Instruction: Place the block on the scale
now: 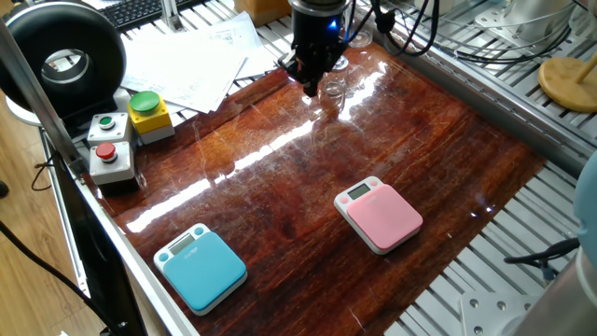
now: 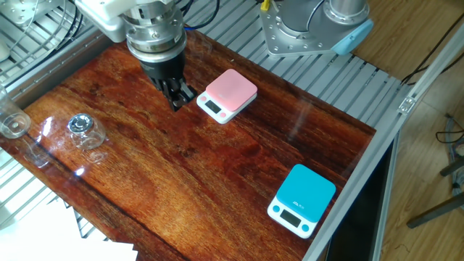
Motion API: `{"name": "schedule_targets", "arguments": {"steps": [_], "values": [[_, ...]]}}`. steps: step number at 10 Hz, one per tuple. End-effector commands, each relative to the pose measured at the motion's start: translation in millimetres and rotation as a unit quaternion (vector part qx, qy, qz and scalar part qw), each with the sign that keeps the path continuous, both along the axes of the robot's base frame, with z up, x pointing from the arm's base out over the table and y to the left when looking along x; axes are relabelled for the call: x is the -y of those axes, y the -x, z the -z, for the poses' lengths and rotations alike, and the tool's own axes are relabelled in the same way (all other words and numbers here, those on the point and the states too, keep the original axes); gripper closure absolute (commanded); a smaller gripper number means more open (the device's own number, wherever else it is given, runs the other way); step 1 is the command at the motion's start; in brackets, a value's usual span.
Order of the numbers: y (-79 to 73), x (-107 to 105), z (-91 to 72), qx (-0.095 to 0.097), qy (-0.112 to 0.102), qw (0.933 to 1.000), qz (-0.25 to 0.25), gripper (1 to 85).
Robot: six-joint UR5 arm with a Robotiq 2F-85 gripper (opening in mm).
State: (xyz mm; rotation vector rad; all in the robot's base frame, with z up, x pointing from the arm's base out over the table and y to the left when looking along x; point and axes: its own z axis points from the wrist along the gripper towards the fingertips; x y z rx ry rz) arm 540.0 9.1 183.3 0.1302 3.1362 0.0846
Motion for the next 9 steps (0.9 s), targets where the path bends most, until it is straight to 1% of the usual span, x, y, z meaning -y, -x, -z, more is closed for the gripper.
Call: {"name": "schedule_targets", "arguments": {"steps": [1,2,3,6,9], "values": [[5.5,5,-1.3,-0.002,-0.009,0.9998,-0.015,84.7],[10.4,5,-2.7,-0.007,-0.017,0.9996,-0.020,84.7],[12.9,5,-3.1,-0.010,-0.019,0.9995,-0.022,84.7],[13.7,12,-2.5,-0.012,-0.007,0.9994,-0.031,84.7],[15.3,12,-2.5,-0.014,-0.005,0.9992,-0.037,84.7]]}}
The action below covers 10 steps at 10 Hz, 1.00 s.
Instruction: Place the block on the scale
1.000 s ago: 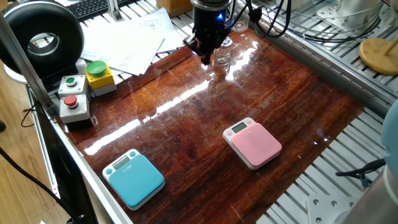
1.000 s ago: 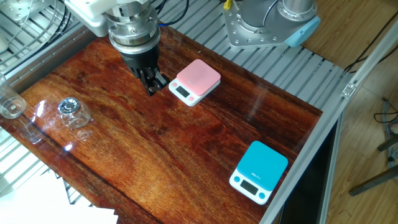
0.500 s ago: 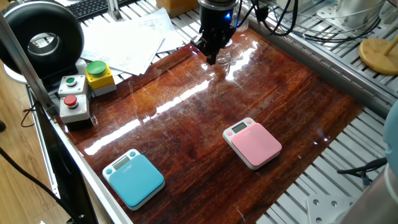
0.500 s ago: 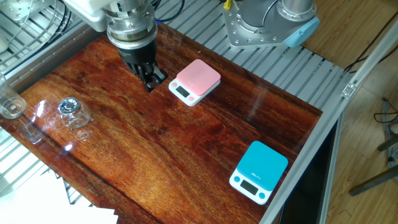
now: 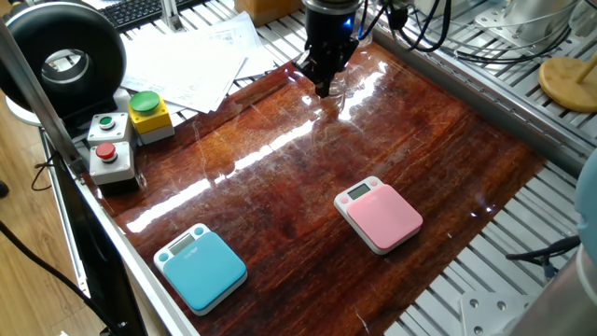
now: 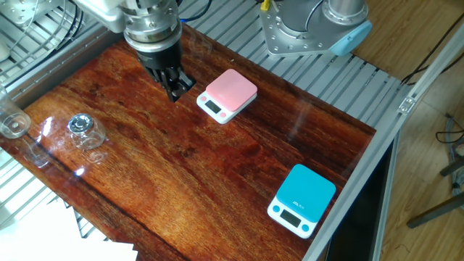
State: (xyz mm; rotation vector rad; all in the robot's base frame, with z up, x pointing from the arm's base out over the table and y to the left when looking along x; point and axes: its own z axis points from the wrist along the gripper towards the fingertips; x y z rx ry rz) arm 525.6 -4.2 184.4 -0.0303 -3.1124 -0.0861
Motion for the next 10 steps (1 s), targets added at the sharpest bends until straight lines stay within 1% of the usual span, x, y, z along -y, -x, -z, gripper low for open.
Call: {"name": "schedule_targets", "arguments": {"steps": [1,2,3,4,5,6,7,8,9,10], "values": [[-1.5,-5,-1.7,0.004,-0.012,0.9999,-0.006,84.7],[-1.8,-1,-1.4,0.005,-0.005,0.9998,-0.021,84.7],[-1.4,-5,-1.7,0.005,-0.013,0.9995,-0.030,84.7],[-5.8,-1,-1.4,0.014,-0.005,0.9995,-0.028,83.0],[-9.7,7,-1.0,0.021,0.012,0.9990,-0.038,82.7],[-10.8,-6,-1.8,0.026,-0.015,0.9971,-0.070,70.7],[-10.4,-10,-2.1,0.025,-0.032,0.9935,-0.107,61.3],[-23.2,19,-0.7,0.020,-0.031,0.9899,-0.137,53.0],[-32.2,51,-0.8,0.010,-0.025,0.9852,-0.169,47.0],[-40.0,69,-1.5,0.010,-0.025,0.9827,-0.183,45.0]]}}
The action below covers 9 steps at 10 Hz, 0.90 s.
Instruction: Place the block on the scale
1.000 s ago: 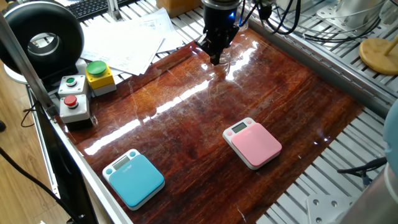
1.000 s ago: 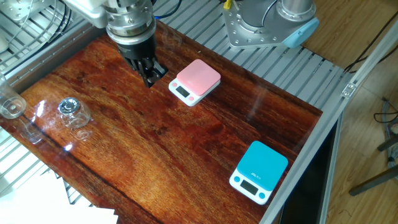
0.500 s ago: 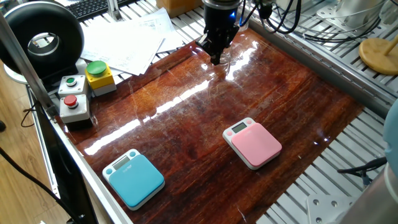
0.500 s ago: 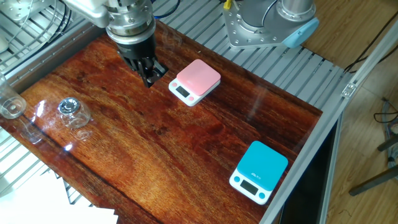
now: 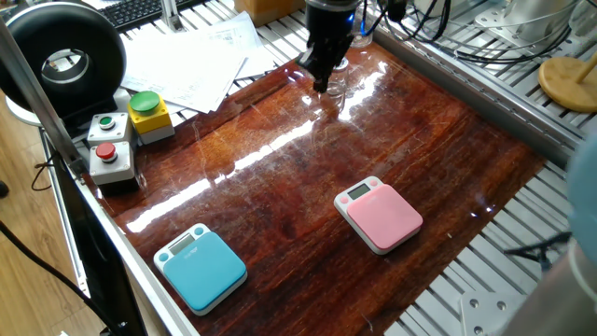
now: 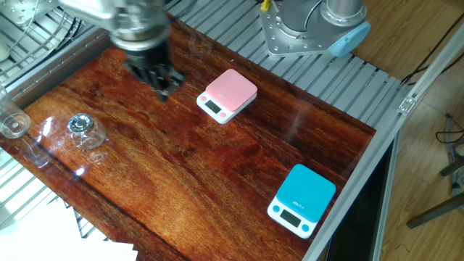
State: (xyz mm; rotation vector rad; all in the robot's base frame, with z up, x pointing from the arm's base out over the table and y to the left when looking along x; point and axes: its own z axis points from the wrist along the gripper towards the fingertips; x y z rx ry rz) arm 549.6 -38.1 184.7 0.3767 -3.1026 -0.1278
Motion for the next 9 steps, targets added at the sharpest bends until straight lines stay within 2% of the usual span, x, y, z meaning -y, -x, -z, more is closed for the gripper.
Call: {"name": "schedule_targets", "arguments": {"steps": [1,3,4,5,6,7,8,9], "values": [[-15.9,55,-1.9,-0.013,-0.006,0.9975,-0.069,40.0],[-21.4,88,1.7,-0.012,0.000,0.9962,-0.086,40.7],[-24.4,91,4.9,-0.001,0.002,0.9961,-0.088,40.7],[-31.6,92,5.1,0.013,0.005,0.9957,-0.092,33.0],[-34.4,97,5.4,0.016,0.016,0.9969,-0.075,33.0],[-37.0,110,5.7,0.018,0.041,0.9979,-0.047,33.0],[-38.6,118,5.5,0.020,0.058,0.9977,-0.030,34.7],[-37.9,118,5.5,0.018,0.056,0.9980,-0.021,34.3]]}}
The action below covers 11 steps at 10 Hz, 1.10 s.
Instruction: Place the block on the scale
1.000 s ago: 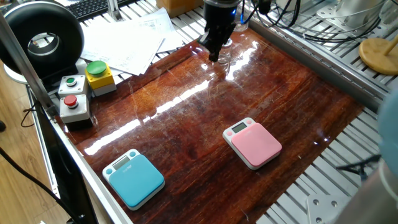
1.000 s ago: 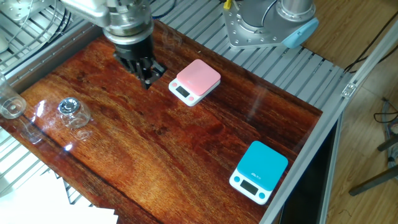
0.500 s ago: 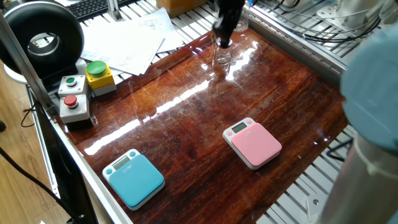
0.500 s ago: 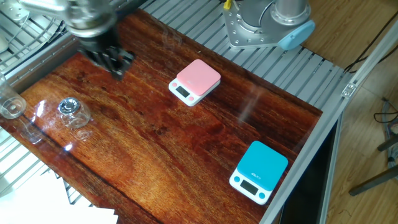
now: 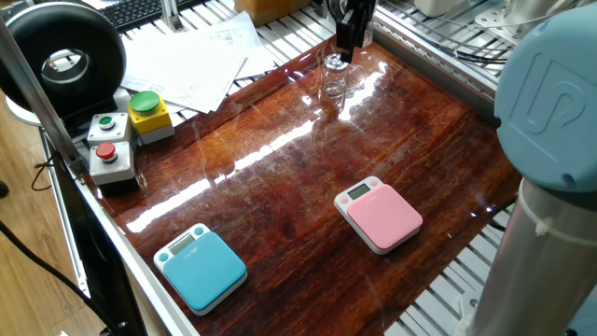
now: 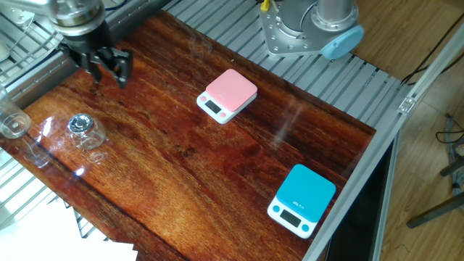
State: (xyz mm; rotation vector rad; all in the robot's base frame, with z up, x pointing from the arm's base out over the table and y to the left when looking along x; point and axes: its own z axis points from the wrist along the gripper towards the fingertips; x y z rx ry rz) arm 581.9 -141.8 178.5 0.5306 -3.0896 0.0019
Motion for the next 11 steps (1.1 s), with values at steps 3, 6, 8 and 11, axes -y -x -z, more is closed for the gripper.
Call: {"name": "schedule_targets", "arguments": {"steps": [3,6,8,11], "values": [[-8.1,15,3.2,0.003,0.006,0.9997,-0.024,31.7],[-54.7,39,41.3,0.008,-0.032,0.9981,-0.053,28.7],[-67.5,44,57.1,0.011,-0.035,0.9978,-0.056,27.0],[-67.4,46,66.8,0.003,-0.034,0.9984,-0.045,25.7]]}}
